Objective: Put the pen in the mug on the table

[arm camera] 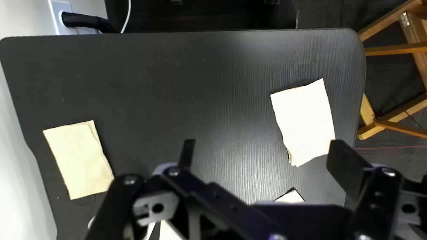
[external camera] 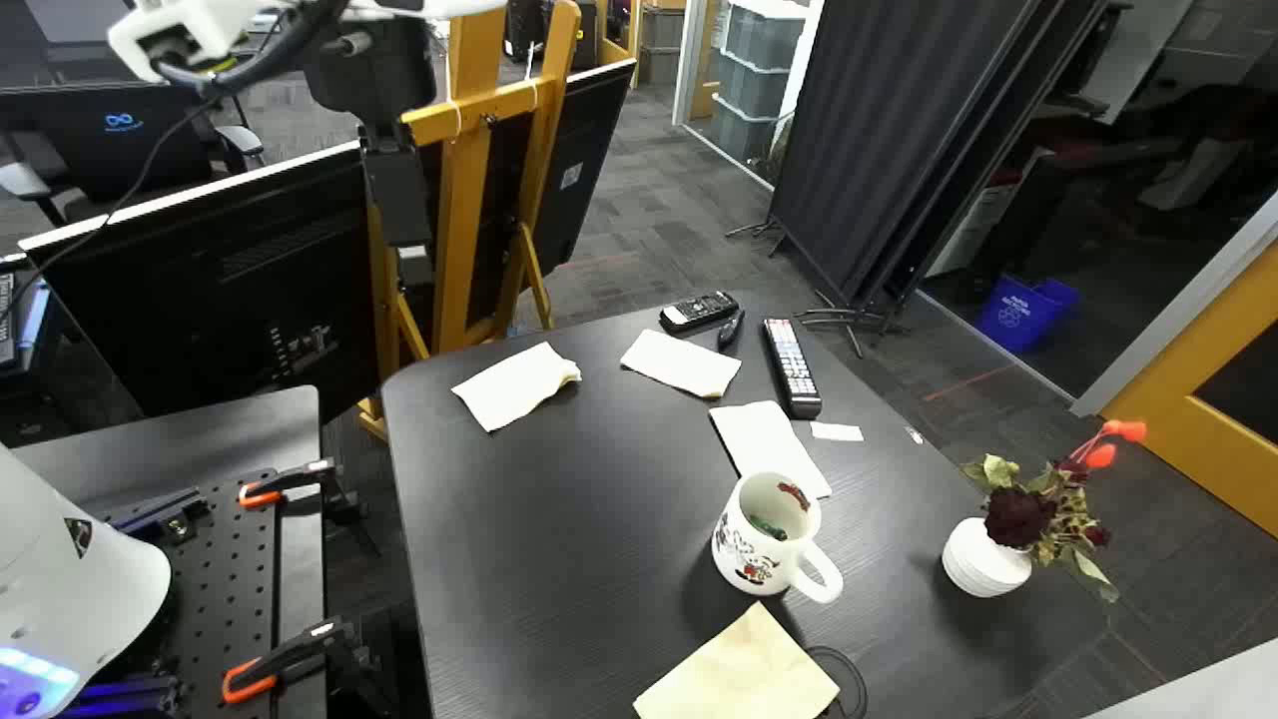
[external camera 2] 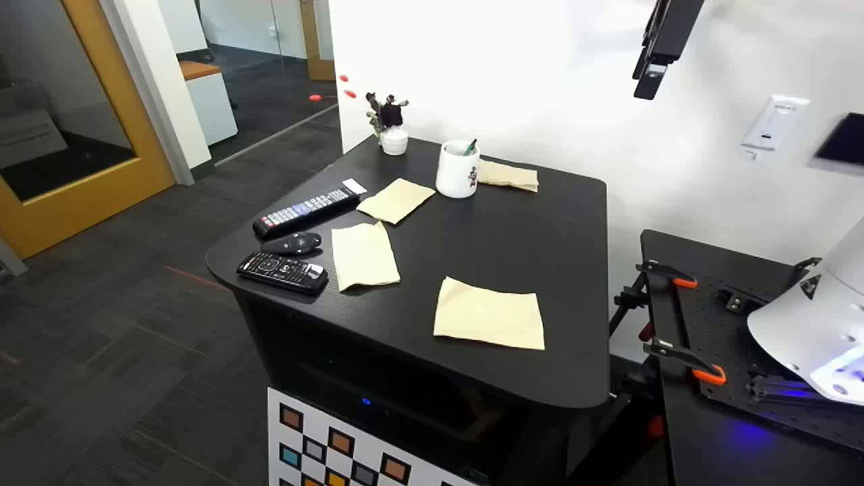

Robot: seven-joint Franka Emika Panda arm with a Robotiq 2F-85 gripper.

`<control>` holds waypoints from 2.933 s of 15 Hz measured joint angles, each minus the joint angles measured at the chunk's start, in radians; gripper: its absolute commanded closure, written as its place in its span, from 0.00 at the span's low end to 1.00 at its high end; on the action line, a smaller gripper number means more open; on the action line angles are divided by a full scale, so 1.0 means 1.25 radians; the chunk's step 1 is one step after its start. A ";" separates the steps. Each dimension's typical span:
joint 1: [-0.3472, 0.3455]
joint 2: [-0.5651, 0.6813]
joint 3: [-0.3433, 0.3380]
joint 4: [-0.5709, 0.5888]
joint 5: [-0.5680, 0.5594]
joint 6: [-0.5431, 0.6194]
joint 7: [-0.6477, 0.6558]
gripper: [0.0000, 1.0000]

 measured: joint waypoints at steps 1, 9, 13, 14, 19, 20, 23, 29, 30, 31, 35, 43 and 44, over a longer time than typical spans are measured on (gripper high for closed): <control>0.000 0.000 0.000 0.000 0.000 0.000 0.000 0.00; 0.000 0.000 0.000 0.000 0.000 0.000 0.000 0.00; 0.000 0.000 0.000 0.000 0.000 0.000 0.000 0.00; 0.000 0.000 0.000 0.000 0.000 0.000 0.000 0.00; 0.000 0.000 0.000 0.000 0.000 0.000 0.000 0.00; 0.000 0.000 0.000 0.000 0.000 0.000 0.000 0.00; -0.001 0.000 0.000 0.000 -0.001 0.000 0.000 0.00; -0.027 0.025 -0.032 0.037 -0.015 0.001 -0.027 0.00; -0.033 0.038 -0.040 0.051 -0.017 0.001 -0.034 0.00; -0.038 0.054 -0.047 0.066 -0.020 0.001 -0.043 0.00; -0.057 0.145 -0.057 0.134 -0.024 0.020 -0.039 0.00; -0.087 0.355 -0.059 0.246 -0.010 0.151 0.106 0.00; -0.091 0.377 -0.061 0.259 -0.009 0.162 0.125 0.00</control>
